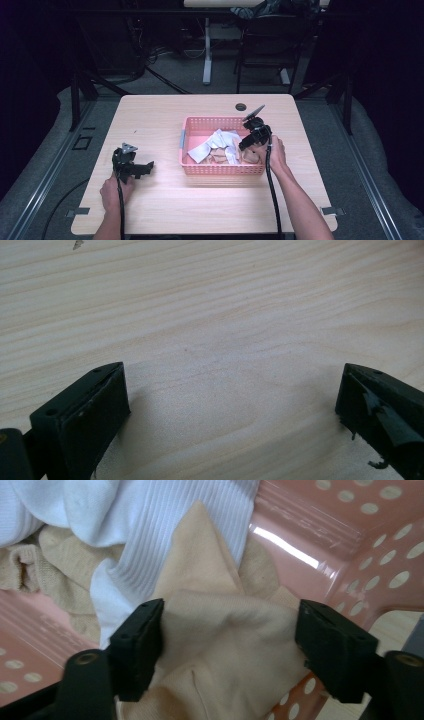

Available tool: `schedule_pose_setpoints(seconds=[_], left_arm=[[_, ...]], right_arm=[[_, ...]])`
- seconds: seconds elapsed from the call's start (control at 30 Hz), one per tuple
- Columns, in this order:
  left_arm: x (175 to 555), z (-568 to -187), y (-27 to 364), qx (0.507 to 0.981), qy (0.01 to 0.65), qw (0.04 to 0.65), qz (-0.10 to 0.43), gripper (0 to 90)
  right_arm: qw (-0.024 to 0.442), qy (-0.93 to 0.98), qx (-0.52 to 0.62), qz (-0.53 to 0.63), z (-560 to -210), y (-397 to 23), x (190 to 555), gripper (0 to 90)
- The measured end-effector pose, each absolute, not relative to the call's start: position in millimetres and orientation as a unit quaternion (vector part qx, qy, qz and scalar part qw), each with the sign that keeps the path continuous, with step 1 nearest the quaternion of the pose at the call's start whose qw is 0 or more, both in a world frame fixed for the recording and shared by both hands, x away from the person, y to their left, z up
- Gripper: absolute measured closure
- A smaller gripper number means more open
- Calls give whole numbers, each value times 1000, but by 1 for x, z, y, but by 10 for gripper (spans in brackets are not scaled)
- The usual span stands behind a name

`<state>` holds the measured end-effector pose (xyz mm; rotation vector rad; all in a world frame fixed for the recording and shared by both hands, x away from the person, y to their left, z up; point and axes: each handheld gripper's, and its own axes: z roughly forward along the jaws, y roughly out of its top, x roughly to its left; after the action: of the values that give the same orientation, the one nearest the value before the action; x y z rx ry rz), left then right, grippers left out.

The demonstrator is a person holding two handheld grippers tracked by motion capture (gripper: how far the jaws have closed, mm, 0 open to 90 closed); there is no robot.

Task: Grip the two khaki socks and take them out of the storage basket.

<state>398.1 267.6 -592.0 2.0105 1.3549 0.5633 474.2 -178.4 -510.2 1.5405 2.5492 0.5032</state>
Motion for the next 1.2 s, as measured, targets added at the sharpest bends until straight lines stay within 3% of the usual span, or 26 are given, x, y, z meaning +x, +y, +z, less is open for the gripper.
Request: schedule_pose_setpoints(seconds=[0.37,0.47,1.2], left_arm=[[398,-592,268,765,516,320,214,3],[398,-592,268,765,516,320,214,3],[398,-592,268,765,516,320,215,3]], right_arm=[[52,842,513,156,-515,-176,475,777],[58,837,518,169,-514,-175,473,847],[84,815,498,286,-458,-200,440,865]])
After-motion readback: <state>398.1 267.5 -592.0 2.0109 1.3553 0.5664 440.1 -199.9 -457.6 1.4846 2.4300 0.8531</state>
